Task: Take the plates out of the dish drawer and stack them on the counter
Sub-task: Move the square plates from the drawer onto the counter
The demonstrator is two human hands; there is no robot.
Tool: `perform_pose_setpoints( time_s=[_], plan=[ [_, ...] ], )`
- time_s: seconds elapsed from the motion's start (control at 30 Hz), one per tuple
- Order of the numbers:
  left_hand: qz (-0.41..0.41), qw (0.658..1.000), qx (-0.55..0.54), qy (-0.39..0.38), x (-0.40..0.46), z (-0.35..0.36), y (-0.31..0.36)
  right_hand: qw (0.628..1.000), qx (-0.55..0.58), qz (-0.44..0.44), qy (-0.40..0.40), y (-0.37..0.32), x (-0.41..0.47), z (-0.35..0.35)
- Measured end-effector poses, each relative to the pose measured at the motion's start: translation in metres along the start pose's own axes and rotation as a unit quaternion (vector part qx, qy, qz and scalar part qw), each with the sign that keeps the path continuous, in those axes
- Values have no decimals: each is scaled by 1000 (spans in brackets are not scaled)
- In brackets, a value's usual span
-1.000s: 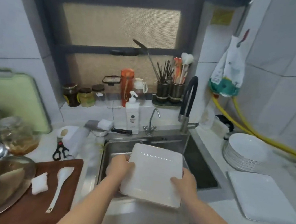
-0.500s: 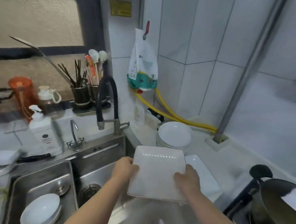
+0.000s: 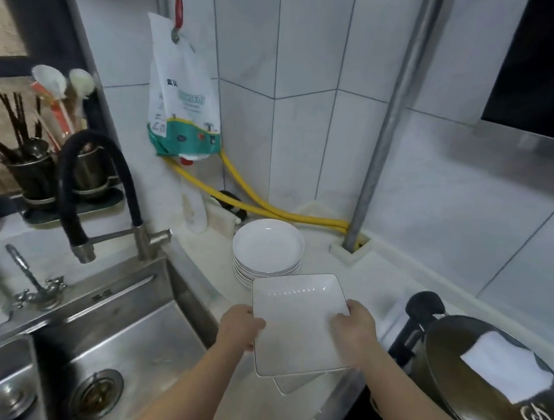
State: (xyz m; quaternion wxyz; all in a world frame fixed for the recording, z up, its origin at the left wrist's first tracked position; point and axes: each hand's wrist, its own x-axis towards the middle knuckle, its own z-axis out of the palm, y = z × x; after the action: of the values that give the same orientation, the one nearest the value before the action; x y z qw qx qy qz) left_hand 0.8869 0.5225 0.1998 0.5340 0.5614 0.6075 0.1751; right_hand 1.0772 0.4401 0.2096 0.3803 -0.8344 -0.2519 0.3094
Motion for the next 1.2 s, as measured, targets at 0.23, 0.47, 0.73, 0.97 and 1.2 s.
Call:
perform_pose_setpoints(
  time_s=[0.23, 0.47, 0.73, 0.97, 1.2],
  plan=[
    [-45, 999, -16, 8, 13, 20, -11, 1000, -14, 13, -2, 3, 43, -1],
    [-60, 997, 46, 17, 26, 29, -25, 997, -63, 22, -25, 4, 64, 12],
    [-81, 994, 76, 15, 21, 28, -19, 997, -49, -2, -61, 12, 68, 11],
    [-84, 993, 82, 26, 24, 37, -24, 997, -37, -12, -63, 13, 73, 8],
    [-100, 992, 72, 33, 18, 33, -17, 994, -63, -23, -89, 14, 74, 11]
  ],
)
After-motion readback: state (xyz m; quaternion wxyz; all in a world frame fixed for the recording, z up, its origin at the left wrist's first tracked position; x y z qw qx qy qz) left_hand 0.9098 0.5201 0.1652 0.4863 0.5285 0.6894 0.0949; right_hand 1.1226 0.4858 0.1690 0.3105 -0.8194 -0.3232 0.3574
